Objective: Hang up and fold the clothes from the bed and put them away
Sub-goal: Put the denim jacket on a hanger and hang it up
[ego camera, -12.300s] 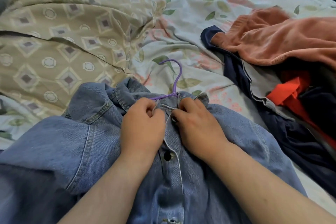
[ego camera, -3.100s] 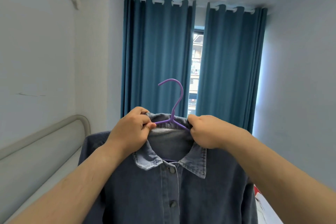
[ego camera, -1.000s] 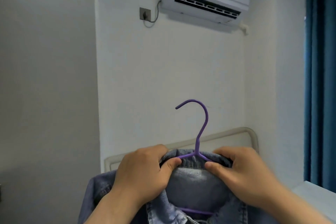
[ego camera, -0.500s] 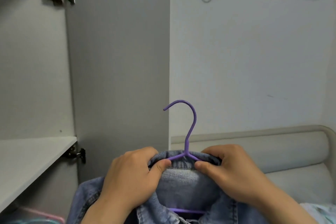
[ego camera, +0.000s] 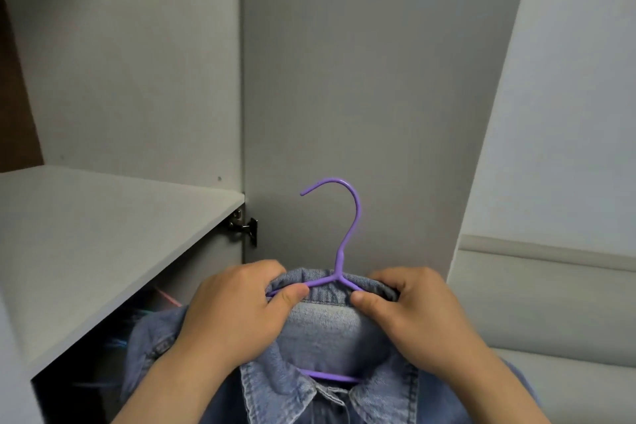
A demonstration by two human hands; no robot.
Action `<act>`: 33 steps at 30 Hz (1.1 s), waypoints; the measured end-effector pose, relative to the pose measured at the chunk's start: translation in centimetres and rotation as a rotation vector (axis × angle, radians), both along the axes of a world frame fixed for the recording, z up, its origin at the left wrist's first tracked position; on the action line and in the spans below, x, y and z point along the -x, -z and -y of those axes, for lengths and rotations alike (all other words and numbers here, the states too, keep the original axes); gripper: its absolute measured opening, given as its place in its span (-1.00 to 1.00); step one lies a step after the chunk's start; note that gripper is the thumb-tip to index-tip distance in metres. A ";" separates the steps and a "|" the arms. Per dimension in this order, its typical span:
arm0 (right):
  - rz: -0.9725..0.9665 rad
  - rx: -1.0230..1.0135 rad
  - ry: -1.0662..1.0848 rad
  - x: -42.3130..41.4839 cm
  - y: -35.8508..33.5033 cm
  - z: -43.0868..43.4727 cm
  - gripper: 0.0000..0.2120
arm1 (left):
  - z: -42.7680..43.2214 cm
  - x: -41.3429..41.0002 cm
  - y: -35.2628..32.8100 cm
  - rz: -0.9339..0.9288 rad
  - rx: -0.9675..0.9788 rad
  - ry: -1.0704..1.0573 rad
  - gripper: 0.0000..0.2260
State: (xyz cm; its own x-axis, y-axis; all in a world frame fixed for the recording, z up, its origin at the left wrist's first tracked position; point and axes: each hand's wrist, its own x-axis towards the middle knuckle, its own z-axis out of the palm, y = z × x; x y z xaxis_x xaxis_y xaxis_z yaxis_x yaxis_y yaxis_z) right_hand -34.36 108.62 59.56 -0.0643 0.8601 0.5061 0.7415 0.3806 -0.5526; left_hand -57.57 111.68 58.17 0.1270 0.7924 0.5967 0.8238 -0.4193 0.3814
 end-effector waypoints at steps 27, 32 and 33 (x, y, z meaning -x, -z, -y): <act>-0.062 0.206 -0.362 11.1 10.4 -9.5 -0.74 | -2.1 7.4 11.1 0.180 0.002 -0.395 -0.67; -0.160 0.279 -0.425 12.9 13.7 -11.3 -0.66 | -3.1 7.9 14.2 0.140 -0.045 -0.472 -0.74; -0.181 0.295 -0.436 13.1 14.4 -11.5 -0.65 | -3.3 8.0 15.2 0.128 -0.054 -0.498 -0.71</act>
